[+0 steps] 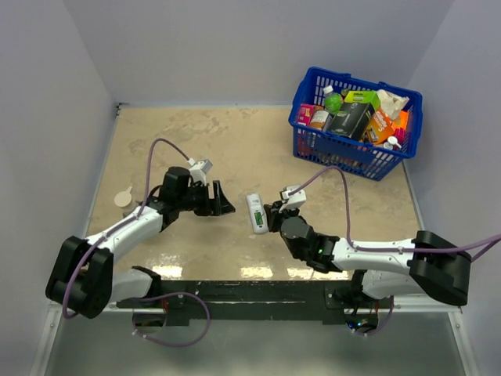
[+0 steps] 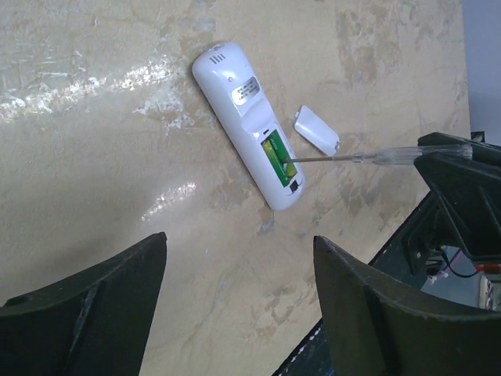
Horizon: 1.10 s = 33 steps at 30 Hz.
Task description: Unload the batteries from the remote control
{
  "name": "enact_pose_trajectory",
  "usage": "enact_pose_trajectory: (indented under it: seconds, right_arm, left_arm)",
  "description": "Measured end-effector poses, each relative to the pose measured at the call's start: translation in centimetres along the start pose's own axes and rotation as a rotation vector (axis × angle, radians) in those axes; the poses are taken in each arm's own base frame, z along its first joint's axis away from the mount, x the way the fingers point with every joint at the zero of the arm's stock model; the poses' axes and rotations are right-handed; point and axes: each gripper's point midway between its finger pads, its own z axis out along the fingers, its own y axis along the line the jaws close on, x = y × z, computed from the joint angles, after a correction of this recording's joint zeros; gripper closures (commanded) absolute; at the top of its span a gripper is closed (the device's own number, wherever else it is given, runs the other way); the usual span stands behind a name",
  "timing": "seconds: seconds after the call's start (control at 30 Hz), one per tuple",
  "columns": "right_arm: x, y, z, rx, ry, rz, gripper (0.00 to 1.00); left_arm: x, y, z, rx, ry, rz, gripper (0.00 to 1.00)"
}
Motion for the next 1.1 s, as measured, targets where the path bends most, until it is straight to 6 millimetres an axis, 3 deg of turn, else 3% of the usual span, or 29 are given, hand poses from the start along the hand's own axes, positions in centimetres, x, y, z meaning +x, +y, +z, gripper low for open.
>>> enact_pose_trajectory:
  seconds: [0.47,0.83,1.1]
  right_arm:
    - [0.6,-1.2,-1.3,-0.007,-0.01,0.09,1.0]
    - [0.6,-2.0,-1.4,-0.011,-0.019,0.146,1.0]
    - [0.7,-2.6,-1.8,-0.03,-0.009,0.17,1.0]
  left_arm:
    - [3.5,0.0,5.1,0.015,0.146,-0.075,0.41]
    - [4.2,1.0,7.7,0.012,0.174,-0.111,0.49]
    - [3.8,0.3,8.9,0.071,0.165,-0.115,0.52]
